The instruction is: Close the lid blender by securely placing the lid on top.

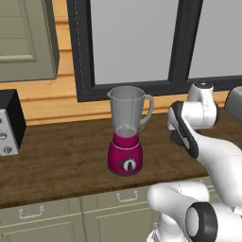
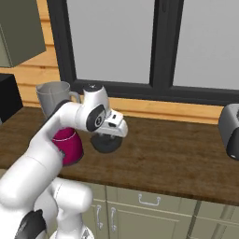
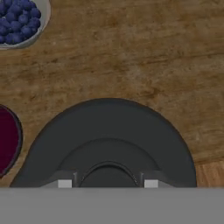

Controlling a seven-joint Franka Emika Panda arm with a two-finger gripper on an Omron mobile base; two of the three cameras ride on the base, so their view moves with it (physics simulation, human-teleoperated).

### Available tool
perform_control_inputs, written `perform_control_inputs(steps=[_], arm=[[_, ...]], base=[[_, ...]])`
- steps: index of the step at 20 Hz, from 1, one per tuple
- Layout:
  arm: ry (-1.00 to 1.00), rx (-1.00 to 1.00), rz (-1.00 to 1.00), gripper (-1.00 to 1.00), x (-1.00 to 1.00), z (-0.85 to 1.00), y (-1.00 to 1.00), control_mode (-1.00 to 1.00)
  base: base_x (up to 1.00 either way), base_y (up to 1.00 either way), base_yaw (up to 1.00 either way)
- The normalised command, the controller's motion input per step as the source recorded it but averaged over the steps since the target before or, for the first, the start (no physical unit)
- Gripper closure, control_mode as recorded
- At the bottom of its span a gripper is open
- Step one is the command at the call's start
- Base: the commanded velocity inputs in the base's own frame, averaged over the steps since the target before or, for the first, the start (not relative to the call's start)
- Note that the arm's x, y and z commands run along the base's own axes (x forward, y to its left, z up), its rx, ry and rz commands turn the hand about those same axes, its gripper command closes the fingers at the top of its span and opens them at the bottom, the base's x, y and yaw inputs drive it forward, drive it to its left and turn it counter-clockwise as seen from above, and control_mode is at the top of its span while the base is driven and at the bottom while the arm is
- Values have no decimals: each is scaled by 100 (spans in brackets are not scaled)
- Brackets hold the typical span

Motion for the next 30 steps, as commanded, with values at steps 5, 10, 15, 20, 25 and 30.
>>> perform_control_inputs(steps=[5, 10, 15, 20, 25, 30], arm=[[-8, 2, 6, 100, -20, 100, 0, -100], [-2, 6, 6, 100, -11, 100, 0, -100], [0, 10, 9, 100, 0, 100, 20, -100], [3, 8, 12, 100, 22, 93, 83, -100], [7, 0, 5, 100, 49, 33, 100, -100], [13, 0, 0, 100, 45, 3, 86, -100]], base=[[0, 0, 0], [0, 0, 0], [0, 0, 0], [0, 0, 0], [0, 0, 0], [0, 0, 0]])
